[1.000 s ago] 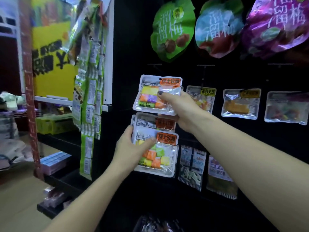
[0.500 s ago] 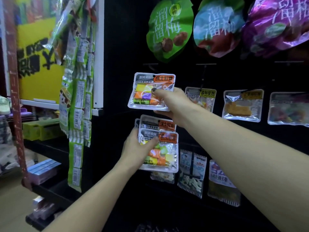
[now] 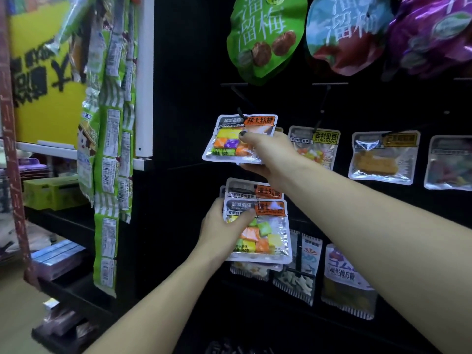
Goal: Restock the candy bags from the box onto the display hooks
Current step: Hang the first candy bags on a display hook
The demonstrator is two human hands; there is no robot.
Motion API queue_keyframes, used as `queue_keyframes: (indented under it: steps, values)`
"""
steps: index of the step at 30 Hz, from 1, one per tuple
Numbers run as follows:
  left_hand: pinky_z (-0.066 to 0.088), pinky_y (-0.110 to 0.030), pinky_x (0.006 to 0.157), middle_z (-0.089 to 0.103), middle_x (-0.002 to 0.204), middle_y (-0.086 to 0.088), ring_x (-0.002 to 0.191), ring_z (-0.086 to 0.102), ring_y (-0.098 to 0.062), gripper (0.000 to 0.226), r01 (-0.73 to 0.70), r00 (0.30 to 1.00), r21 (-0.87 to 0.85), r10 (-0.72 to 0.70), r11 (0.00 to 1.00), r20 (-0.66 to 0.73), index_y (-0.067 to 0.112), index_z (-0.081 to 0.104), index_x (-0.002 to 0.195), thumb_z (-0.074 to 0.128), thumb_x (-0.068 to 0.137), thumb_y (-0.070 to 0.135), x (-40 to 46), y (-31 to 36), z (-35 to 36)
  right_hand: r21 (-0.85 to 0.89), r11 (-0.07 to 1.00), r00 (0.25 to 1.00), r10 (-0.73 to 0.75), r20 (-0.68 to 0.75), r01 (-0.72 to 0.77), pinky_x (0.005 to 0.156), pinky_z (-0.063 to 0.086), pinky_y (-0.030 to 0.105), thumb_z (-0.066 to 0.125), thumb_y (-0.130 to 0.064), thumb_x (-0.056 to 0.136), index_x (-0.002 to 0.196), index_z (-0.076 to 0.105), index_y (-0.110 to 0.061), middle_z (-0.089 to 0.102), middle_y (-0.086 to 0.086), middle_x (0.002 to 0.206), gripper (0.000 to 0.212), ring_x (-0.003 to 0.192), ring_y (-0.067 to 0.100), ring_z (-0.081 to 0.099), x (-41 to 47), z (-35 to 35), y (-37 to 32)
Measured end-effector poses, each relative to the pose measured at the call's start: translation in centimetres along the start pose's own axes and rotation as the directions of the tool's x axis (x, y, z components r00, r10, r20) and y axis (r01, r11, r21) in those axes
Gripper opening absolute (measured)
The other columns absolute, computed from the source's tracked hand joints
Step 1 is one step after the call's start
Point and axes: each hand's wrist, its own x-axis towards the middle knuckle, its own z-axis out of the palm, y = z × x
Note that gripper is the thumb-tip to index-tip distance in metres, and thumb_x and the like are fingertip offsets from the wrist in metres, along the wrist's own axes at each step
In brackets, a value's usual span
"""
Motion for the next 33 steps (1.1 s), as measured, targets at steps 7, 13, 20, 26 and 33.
queue_keyframes:
  steps: [7, 13, 20, 26, 33]
  values:
    - [0.046, -0.018, 0.078, 0.069, 0.107, 0.020, 0.095, 0.064, 0.008, 0.016, -0.032, 0.999, 0.047, 0.033, 0.998, -0.018, 0.040, 0.060, 0.102, 0.074, 0.093, 0.040, -0.2, -0.6, 0.6, -0.100, 0.985, 0.989, 0.131, -0.074, -0.138, 0.106, 0.052, 0.054, 0.081, -0.033, 0.087, 0.128, 0.060, -0.006, 0.068, 0.012, 0.122, 0.053, 0.117, 0.033, 0.064, 4.5, -1.1, 2.0]
    - [0.051, -0.029, 0.084, 0.065, 0.112, 0.017, 0.104, 0.061, -0.001, 0.018, -0.081, 0.997, 0.192, 0.083, 0.978, -0.002, 0.040, 0.056, 0.099, 0.070, 0.092, 0.049, 0.2, -1.4, 0.9, -0.160, 0.961, 0.964, 0.196, -0.181, -0.225, 0.091, 0.060, 0.036, 0.082, -0.042, 0.086, 0.135, 0.053, -0.001, 0.062, 0.013, 0.131, 0.071, 0.111, 0.030, 0.063, 6.8, -2.5, 2.8]
    - [0.046, -0.021, 0.075, 0.064, 0.109, 0.019, 0.100, 0.060, 0.003, 0.017, -0.066, 0.997, 0.176, 0.071, 0.982, -0.022, 0.041, 0.055, 0.098, 0.069, 0.094, 0.050, -0.1, -1.3, 0.9, -0.211, 0.915, 0.939, 0.327, -0.109, -0.343, 0.081, 0.053, 0.030, 0.063, -0.057, 0.097, 0.148, 0.041, -0.006, 0.072, 0.015, 0.116, 0.075, 0.079, 0.018, 0.069, 4.8, -3.6, 5.8]
    - [0.045, -0.019, 0.074, 0.067, 0.108, 0.017, 0.098, 0.062, 0.002, 0.014, -0.041, 0.998, 0.117, 0.046, 0.992, -0.041, 0.038, 0.057, 0.099, 0.068, 0.095, 0.046, -0.4, -0.9, 0.8, -0.468, 0.867, 0.969, 0.065, -0.240, -0.174, 0.099, 0.056, 0.051, 0.063, -0.061, 0.089, 0.138, 0.048, -0.010, 0.068, 0.012, 0.117, 0.072, 0.107, 0.030, 0.068, 3.0, -6.7, 6.5]
    - [0.051, -0.029, 0.089, 0.067, 0.113, 0.015, 0.108, 0.063, -0.005, 0.017, -0.031, 0.994, -0.002, 0.030, 1.000, -0.104, 0.037, 0.060, 0.107, 0.070, 0.095, 0.043, -0.5, -1.1, 1.0, -0.563, 0.781, 0.900, 0.414, 0.140, -0.272, 0.088, 0.061, 0.042, 0.078, -0.066, 0.079, 0.116, 0.066, -0.008, 0.079, 0.007, 0.099, 0.070, 0.093, 0.021, 0.076, -4.8, -8.9, 5.6]
